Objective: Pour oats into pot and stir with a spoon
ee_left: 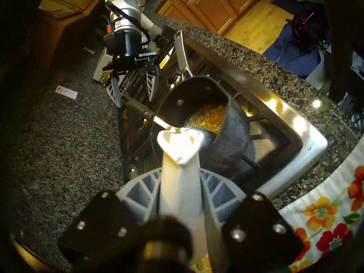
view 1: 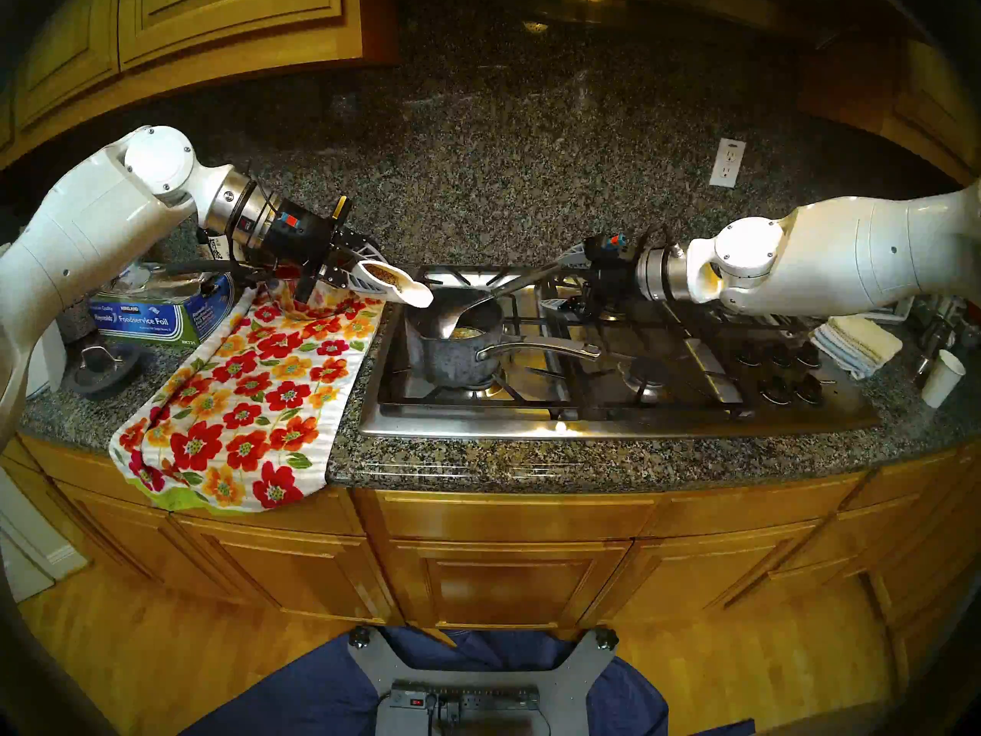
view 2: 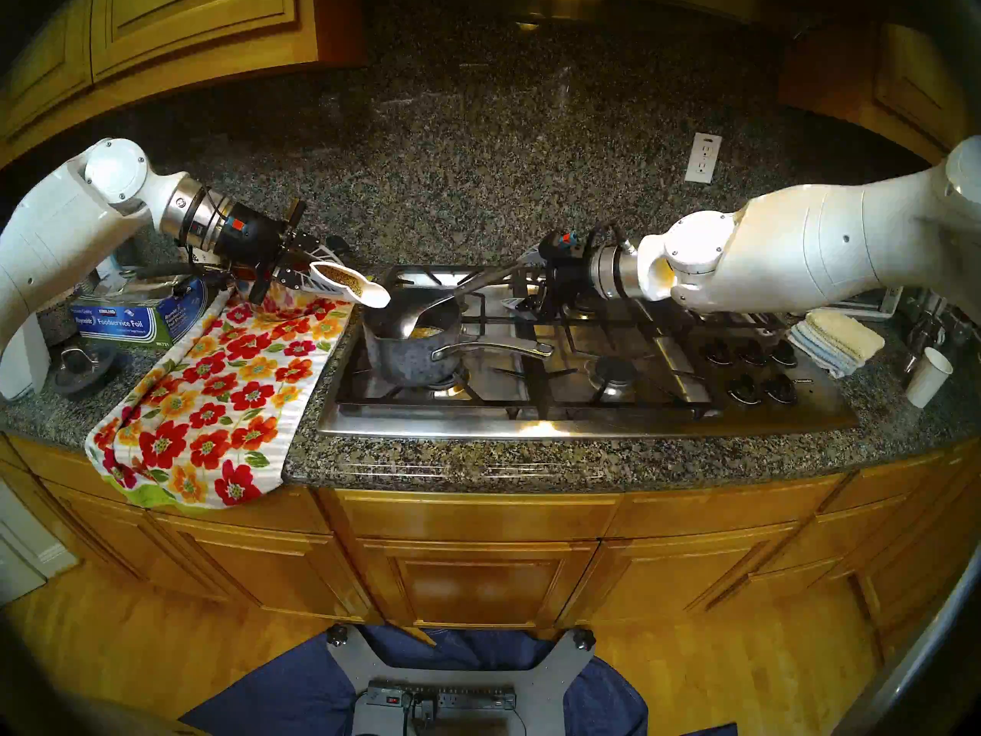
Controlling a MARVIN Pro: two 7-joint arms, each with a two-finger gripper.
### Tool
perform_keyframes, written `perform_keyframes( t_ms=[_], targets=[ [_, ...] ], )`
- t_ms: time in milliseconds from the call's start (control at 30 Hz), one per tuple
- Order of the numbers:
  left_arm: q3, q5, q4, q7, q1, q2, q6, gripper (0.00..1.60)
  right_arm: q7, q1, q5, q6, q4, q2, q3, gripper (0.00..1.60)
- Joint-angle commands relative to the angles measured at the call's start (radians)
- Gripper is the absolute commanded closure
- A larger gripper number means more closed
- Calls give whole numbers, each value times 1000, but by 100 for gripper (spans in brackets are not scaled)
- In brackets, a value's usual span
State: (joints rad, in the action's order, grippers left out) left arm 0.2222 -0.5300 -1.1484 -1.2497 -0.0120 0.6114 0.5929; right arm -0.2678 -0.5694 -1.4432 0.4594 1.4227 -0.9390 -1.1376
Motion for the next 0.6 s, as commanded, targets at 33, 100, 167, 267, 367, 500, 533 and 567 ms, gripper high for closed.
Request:
perform_keyframes(
  t_ms=[33,100,167,267,367,500,533,567],
  targets=[
    [8,-15,15,-105,110,20,3,107,3,-34,0,9,-11,0,19,0],
    [3,-14,19,-106,122,27,5,105,3,-33,0,9,-11,-1,18,0],
    [-2,-11,22,-97,130,32,7,105,3,-33,0,9,-11,-1,18,0],
    [-17,-10,29,-98,145,40,11,106,3,-33,0,9,-11,-1,18,0],
    [-36,-4,32,-86,156,48,18,105,3,-33,-1,9,-11,-1,18,0],
    [-60,-6,34,-102,170,53,29,105,3,-33,-1,9,-11,-1,18,0],
    [-68,-3,33,-83,172,53,31,105,3,-33,-1,9,-11,-1,18,0],
    [-75,-2,33,-78,175,53,34,105,3,-33,-1,9,-11,-1,18,0]
  ],
)
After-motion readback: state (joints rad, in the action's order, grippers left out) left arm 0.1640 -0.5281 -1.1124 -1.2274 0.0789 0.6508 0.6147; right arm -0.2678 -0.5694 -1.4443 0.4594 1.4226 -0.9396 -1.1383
